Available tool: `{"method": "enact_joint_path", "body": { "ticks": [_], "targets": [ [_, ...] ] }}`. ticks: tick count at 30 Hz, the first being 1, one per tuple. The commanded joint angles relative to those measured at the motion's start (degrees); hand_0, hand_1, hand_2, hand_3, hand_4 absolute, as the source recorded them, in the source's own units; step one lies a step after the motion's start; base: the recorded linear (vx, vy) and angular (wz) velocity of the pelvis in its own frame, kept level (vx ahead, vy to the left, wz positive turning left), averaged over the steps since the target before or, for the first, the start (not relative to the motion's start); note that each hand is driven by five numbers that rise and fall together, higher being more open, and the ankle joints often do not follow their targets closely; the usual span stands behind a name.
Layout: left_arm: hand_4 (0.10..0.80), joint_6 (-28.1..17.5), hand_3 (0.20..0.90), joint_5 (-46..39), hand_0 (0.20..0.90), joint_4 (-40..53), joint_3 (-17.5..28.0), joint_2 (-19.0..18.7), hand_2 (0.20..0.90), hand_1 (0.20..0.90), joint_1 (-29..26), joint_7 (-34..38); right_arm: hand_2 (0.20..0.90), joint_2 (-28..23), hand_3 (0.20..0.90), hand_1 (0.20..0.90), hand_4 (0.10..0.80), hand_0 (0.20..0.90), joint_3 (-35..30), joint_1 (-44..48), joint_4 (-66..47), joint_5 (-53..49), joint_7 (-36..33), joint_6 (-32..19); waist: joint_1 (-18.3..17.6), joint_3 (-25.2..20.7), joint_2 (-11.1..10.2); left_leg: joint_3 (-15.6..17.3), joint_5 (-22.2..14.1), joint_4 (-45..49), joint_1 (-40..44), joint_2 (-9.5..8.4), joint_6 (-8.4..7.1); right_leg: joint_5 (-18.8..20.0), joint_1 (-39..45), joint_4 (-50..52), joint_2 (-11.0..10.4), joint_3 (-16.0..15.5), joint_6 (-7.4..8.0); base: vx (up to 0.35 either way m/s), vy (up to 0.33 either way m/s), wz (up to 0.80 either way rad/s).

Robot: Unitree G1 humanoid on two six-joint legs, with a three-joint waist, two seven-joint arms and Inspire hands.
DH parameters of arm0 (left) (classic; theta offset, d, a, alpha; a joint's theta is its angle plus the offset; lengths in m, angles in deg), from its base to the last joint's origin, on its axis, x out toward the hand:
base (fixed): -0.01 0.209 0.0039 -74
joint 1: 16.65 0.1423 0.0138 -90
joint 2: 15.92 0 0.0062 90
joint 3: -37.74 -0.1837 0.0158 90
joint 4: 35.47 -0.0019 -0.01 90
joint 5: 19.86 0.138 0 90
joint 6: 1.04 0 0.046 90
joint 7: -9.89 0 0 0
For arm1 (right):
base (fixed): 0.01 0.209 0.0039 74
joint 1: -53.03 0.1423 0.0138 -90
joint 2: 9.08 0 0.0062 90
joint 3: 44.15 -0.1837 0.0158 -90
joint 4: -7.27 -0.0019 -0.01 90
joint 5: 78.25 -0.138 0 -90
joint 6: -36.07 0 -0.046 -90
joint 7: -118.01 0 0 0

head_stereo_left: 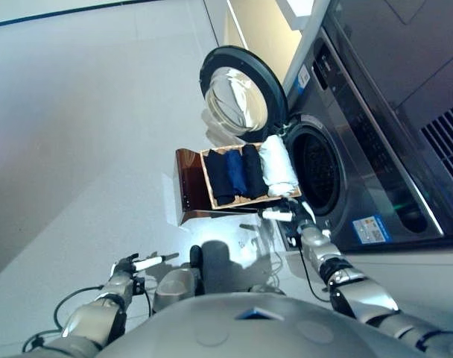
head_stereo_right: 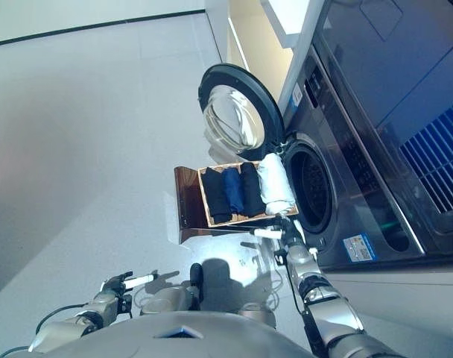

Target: Pick up the clothes and place them into the washing machine

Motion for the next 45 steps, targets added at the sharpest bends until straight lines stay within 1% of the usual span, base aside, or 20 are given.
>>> {"method": "enact_joint_path", "body": {
  "ticks": [1, 2, 5, 9, 10, 11, 14, 16, 18, 19, 21, 23, 24, 25, 29, 33, 34, 36, 39, 45],
  "targets": [
    [0.800, -1.73, 0.900, -0.05, 0.900, 0.16, 1.24, -0.47, 0.900, 0.900, -1.77, 1.82, 0.900, -6.47, 0.900, 0.900, 0.800, 0.900, -1.26, -0.16, -6.07, 0.56, -3.03, -2.73, 0.05, 0.21, 0.99, 1.23, 0.68, 8.36, -9.55, 4.03, -6.97, 8.32, 0.82, 1.47, -1.46, -1.84, 1.68, -0.026, 0.032, 0.17],
    [0.800, -1.61, 0.900, -0.32, 0.900, 0.14, 1.40, -0.10, 0.900, 0.900, -1.66, 2.00, 0.900, -6.35, 0.900, 0.900, 0.800, 0.900, -1.99, -0.96, -6.54, 0.10, -3.14, -2.63, -0.14, -0.08, 1.11, 2.32, 0.99, 8.26, -10.31, 3.81, -7.05, 8.60, 0.53, 1.29, -1.40, -2.12, 1.67, 0.019, 0.085, 0.24],
    [0.800, -1.40, 0.900, 0.15, 0.900, -0.17, 2.10, 0.67, 0.900, 0.900, -0.04, 1.59, 0.900, -6.19, 0.900, 0.900, 0.800, 0.900, -2.15, -3.47, -7.58, 1.90, -3.14, -2.31, 0.41, -0.75, 1.26, -1.14, -2.37, 11.48, -11.42, 2.42, -5.39, 7.23, 0.67, 2.17, -2.71, -2.65, 1.94, 0.073, 0.096, 0.27],
    [0.800, -0.87, 0.900, 0.30, 0.900, -1.78, 2.63, 1.57, 0.900, 0.900, 0.85, 1.03, 0.900, -6.02, 0.900, 0.900, 0.800, 0.900, -2.84, -4.35, -5.21, 2.47, -3.08, -1.69, 0.45, -0.22, 2.72, -2.23, -4.26, 11.77, -9.84, -0.27, -4.07, 11.52, -1.64, 8.41, -3.62, -1.51, 1.99, 0.111, 0.164, -0.04],
    [0.800, -0.81, 0.900, 0.72, 0.900, -1.59, 2.39, 1.78, 0.900, 0.900, 1.08, 0.94, 0.900, -6.08, 0.900, 0.900, 0.800, 0.900, -3.17, -4.10, -5.00, 1.92, -3.21, -1.74, 0.26, -0.17, 3.36, -2.39, -4.46, 11.14, -9.15, -1.12, -3.46, 12.98, -2.87, 11.16, -3.64, -1.36, 1.55, 0.182, 0.299, 0.16],
    [0.800, -0.35, 0.900, 1.43, 0.900, -1.95, 2.21, 1.55, 0.900, 0.900, 1.25, 0.80, 0.900, -5.93, 0.900, 0.900, 0.800, 0.900, -3.58, -3.56, -4.01, 0.65, -3.29, -1.88, -0.55, 0.67, 4.93, -3.52, -4.80, 9.64, -6.70, -2.40, -2.30, 15.33, -6.57, 19.24, -2.51, -0.17, -0.33, 0.137, 0.240, 0.15],
    [0.800, 0.09, 0.900, 2.17, 0.900, -2.46, 1.98, 0.94, 0.900, 0.900, 0.71, 1.03, 0.900, -5.35, 0.900, 0.900, 0.800, 0.900, -2.91, -2.58, -4.34, 0.00, -3.71, -2.16, -1.67, 3.02, 6.57, -3.33, -4.99, 8.12, -3.41, -2.32, -1.44, 14.83, -10.75, 26.99, -0.95, -1.29, -1.96, 0.076, 0.211, 0.27],
    [0.800, 0.31, 0.900, 2.47, 0.900, -2.56, 1.97, 0.73, 0.900, 0.900, 0.65, 1.14, 0.900, -5.03, 0.900, 0.900, 0.800, 0.900, -2.50, -2.23, -4.31, -0.07, -3.83, -2.20, -2.00, 3.89, 7.11, -2.96, -5.26, 7.01, -1.30, -2.32, -1.24, 13.40, -12.42, 29.36, -1.32, -3.19, -2.44, 0.098, 0.153, 0.03],
    [0.800, 0.49, 0.900, 2.56, 0.900, -2.02, 1.98, 0.43, 0.900, 0.900, 0.27, 1.24, 0.900, -4.93, 0.900, 0.900, 0.800, 0.900, -1.35, -1.20, -4.43, 0.10, -3.80, -1.99, -3.04, 5.62, 8.49, -3.25, -5.99, 5.47, 3.07, -1.35, -1.48, 8.00, -17.35, 28.69, -1.39, -6.88, -3.55, 0.191, 0.113, -0.13],
    [0.800, 0.38, 0.900, 2.83, 0.900, -1.86, 1.81, 0.48, 0.900, 0.900, -0.32, 1.59, 0.900, -5.09, 0.900, 0.900, 0.800, 0.900, -1.39, -0.71, -4.47, -0.14, -3.95, -1.85, -3.69, 6.32, 8.79, -3.41, -6.80, 5.34, 4.66, -1.07, -1.92, 6.36, -19.46, 22.90, -2.08, -8.31, -3.17, 0.183, 0.006, -0.23],
    [0.800, 0.44, 0.900, 2.89, 0.900, -1.86, 1.90, 0.47, 0.900, 0.900, -0.57, 1.76, 0.900, -5.12, 0.900, 0.900, 0.800, 0.900, -1.49, -0.45, -4.71, -0.34, -4.01, -1.84, -4.07, 6.98, 8.56, -3.41, -7.46, 5.49, 5.62, -0.99, -2.14, 7.90, -20.09, 19.28, -2.82, -8.69, -2.35, 0.131, -0.039, -0.03],
    [0.800, 0.47, 0.900, 2.78, 0.900, -1.77, 2.52, 0.54, 0.900, 0.900, -0.80, 2.08, 0.900, -5.02, 0.900, 0.900, 0.800, 0.900, -1.88, -0.30, -5.50, -0.53, -4.03, -1.57, -5.15, 7.72, 6.79, -4.08, -9.16, 5.81, 7.96, -1.76, -3.27, 15.20, -22.00, 6.84, -5.62, -8.03, 0.95, 0.211, -0.111, 0.10],
    [0.800, 0.47, 0.900, 2.78, 0.900, -1.76, 2.52, 0.54, 0.900, 0.900, -0.80, 2.07, 0.900, -5.03, 0.900, 0.900, 0.800, 0.900, -1.88, -0.31, -5.51, -0.53, -4.03, -1.56, -5.26, 8.01, 6.88, -4.18, -9.23, 5.79, 8.31, -1.66, -3.28, 15.32, -21.43, 6.50, -5.54, -8.21, 0.96, 0.280, -0.147, 0.08],
    [0.800, 0.52, 0.900, 2.65, 0.900, -1.85, 3.08, 0.52, 0.900, 0.900, -0.98, 2.35, 0.900, -4.95, 0.900, 0.900, 0.800, 0.900, -2.21, -0.26, -5.39, -0.38, -4.29, -1.35, -5.67, 8.25, 6.12, -4.59, -10.22, 5.96, 9.67, -1.59, -4.01, 18.66, -23.00, 1.95, -7.35, -8.37, 2.30, 0.219, -0.114, 0.13],
    [0.800, 0.72, 0.900, 2.59, 0.900, -2.24, 3.88, 0.65, 0.900, 0.900, -0.38, 2.46, 0.900, -4.88, 0.900, 0.900, 0.800, 0.900, -2.23, -0.74, -4.66, 0.51, -4.15, -0.83, -5.74, 8.35, 5.01, -6.24, -11.88, 6.50, 12.09, -1.61, -4.60, 20.92, -22.37, -0.05, -8.33, -8.30, 3.33, 0.195, -0.117, 0.30],
    [0.800, 1.33, 0.900, 2.96, 0.900, -3.70, 4.68, 0.87, 0.900, 0.900, 1.23, 2.33, 0.900, -4.69, 0.900, 0.900, 0.800, 0.900, -2.29, -2.37, -3.88, 1.09, -3.32, -0.37, -5.53, 6.83, 3.26, -8.36, -13.63, 5.78, 15.60, -0.92, -5.15, 21.59, -20.99, 2.38, -7.40, -7.10, 3.48, 0.305, -0.244, 0.48],
    [0.800, 1.76, 0.900, 3.22, 0.900, -4.17, 4.93, 0.65, 0.900, 0.900, 1.99, 2.23, 0.900, -4.37, 0.900, 0.900, 0.800, 0.900, -1.46, -3.53, -3.81, 1.89, -2.90, -0.11, -5.16, 5.71, 2.64, -9.67, -14.60, 5.68, 16.89, 0.56, -5.98, 18.07, -20.45, 4.60, -5.26, -6.53, 2.88, 0.235, -0.286, 0.52],
    [0.800, 1.74, 0.900, 3.18, 0.900, -4.42, 5.02, 0.71, 0.900, 0.900, 2.45, 2.22, 0.900, -4.16, 0.900, 0.900, 0.800, 0.900, -1.17, -3.68, -2.99, 1.97, -2.81, 0.01, -4.77, 5.28, 2.36, -9.95, -14.94, 5.57, 17.39, 1.26, -6.36, 17.26, -19.25, 4.51, -4.71, -7.32, 2.41, 0.178, -0.251, 0.30],
    [0.800, 1.80, 0.900, 1.51, 0.900, -4.56, 4.83, 1.30, 0.900, 0.900, 2.50, 2.72, 0.900, -4.41, 0.900, 0.900, 0.800, 0.900, -0.63, -3.75, -1.92, 1.54, -2.88, -0.14, -4.71, 4.51, 2.51, -11.91, -13.12, 7.07, 15.99, 4.62, -8.26, 13.32, -18.43, 5.94, -1.88, -8.68, 0.83, 0.074, -0.283, 0.14],
    [0.800, 1.35, 0.900, 1.35, 0.900, -2.35, 1.88, 2.81, 0.900, 0.900, 0.85, 2.31, 0.900, -5.78, 0.900, 0.900, 0.800, 0.900, -3.04, -5.94, -1.19, -0.50, -3.79, -0.30, -5.39, 3.20, 3.17, -11.78, -10.59, 4.97, 14.44, 6.80, -9.28, 10.96, -17.22, 5.41, -0.94, -11.95, -0.31, 0.068, -0.175, 0.36]
  ]
}}
